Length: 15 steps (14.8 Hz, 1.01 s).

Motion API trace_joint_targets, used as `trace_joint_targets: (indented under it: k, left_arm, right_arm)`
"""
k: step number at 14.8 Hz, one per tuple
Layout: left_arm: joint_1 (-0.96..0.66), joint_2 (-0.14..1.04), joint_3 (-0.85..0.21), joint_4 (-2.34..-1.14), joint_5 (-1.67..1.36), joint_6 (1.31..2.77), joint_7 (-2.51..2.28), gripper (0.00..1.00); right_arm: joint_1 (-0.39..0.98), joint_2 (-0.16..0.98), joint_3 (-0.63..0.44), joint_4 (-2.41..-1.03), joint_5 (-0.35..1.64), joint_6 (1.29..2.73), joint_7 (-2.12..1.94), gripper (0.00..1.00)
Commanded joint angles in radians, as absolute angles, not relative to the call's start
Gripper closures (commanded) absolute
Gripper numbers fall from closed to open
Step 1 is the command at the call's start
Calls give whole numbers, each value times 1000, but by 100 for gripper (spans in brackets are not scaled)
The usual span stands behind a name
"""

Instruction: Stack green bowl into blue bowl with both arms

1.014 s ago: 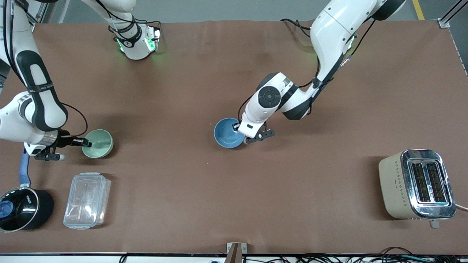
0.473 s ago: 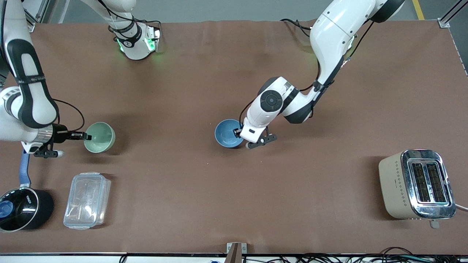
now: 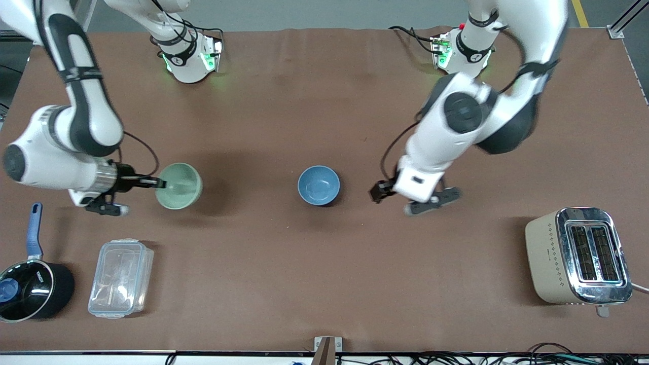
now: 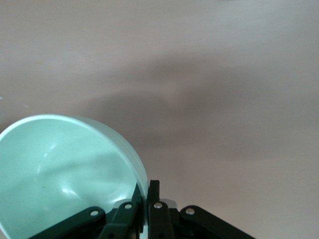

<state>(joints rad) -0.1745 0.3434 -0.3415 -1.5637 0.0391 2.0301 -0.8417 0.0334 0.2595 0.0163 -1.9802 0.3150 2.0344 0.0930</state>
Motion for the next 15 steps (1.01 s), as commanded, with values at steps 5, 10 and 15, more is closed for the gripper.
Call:
trace_joint_targets:
  k: [5, 10, 15]
  left_arm:
    - [43, 171, -347, -1488, 51, 1717, -443, 0]
    - [36, 26, -238, -1515, 37, 1570, -221, 0]
    - [-67, -98, -80, -1615, -15, 1483, -121, 0]
  right_arm:
    - [336, 239, 5, -2005, 327, 2213, 467, 100]
    - [460, 324, 5, -1924, 324, 2241, 610, 100]
    - [601, 394, 3, -1914, 324, 2367, 742, 100]
